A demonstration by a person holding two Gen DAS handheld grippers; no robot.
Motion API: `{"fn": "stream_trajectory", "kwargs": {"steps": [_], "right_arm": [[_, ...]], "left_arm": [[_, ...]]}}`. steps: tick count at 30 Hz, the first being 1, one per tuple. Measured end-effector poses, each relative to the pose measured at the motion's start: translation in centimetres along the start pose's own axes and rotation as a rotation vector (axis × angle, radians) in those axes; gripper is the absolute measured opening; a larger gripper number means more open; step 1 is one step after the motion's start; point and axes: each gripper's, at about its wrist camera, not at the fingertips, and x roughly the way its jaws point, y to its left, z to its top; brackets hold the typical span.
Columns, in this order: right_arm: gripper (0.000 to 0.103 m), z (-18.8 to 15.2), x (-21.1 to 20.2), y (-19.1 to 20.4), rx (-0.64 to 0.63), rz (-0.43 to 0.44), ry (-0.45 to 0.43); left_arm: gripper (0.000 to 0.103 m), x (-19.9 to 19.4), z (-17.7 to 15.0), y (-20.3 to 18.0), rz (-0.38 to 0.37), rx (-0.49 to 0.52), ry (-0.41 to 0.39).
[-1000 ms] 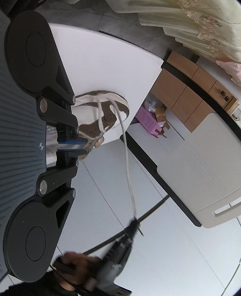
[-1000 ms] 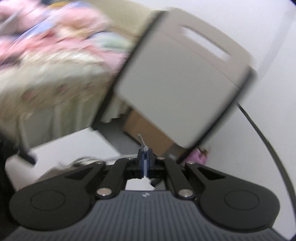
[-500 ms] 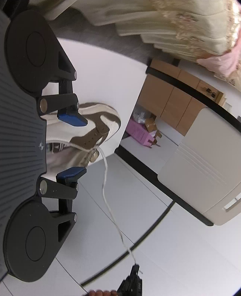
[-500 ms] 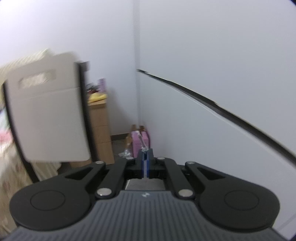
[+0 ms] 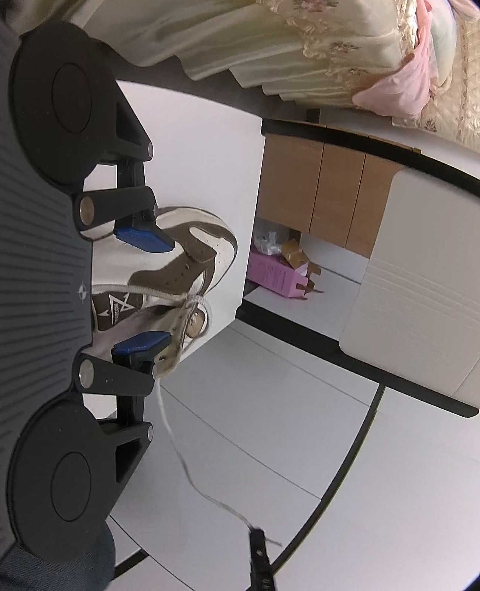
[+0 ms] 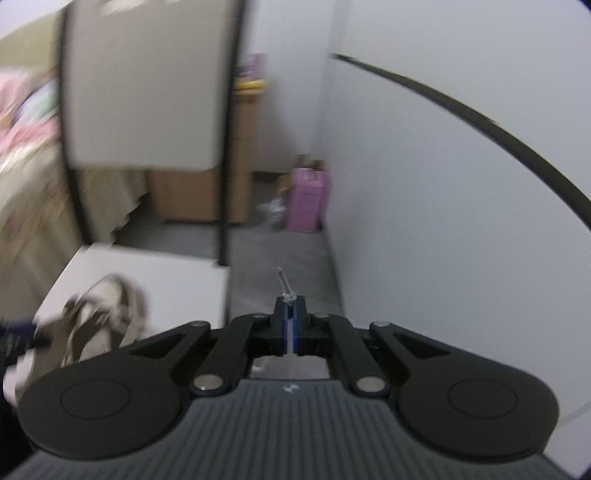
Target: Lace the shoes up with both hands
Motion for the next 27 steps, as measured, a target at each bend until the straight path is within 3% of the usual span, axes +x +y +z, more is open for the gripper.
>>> {"fn": "stream_trajectory", "kwargs": {"steps": [3,9,11,19,23,27], "right_arm": [[0.003,-0.2,1.5,4.1,-0.126,0.064,0.01],[0.003,-2.1,5.0,11.0,-0.284,0.192,0.062],[0.003,-2.5,5.5,12.9,-0.339,0.219,0.074],[0.003,-2.2,5.0,17.7,-0.445,0.301,0.089],[0.003,-2.0,5.1,18.8,-0.48,0.311,0.102],[0.003,-1.7,5.0,19.1,-0.466,0.334,0.111]], "left_arm": [[0.051,-0.2,0.5,1.2,-0.058,-0.072,-0.01],[0.054,-0.6,1.3,4.4,-0.252,-0.345,-0.059],[0.054,-0.5,1.1,4.8,-0.299,-0.393,-0.058],[0.052,0.1,1.3,3.3,-0.448,-0.349,-0.053],[0.05,0.6,1.1,2.7,-0.473,-0.341,-0.043],[0.039,0.8,1.0,2.3,-0.487,-0.328,-0.034]]}}
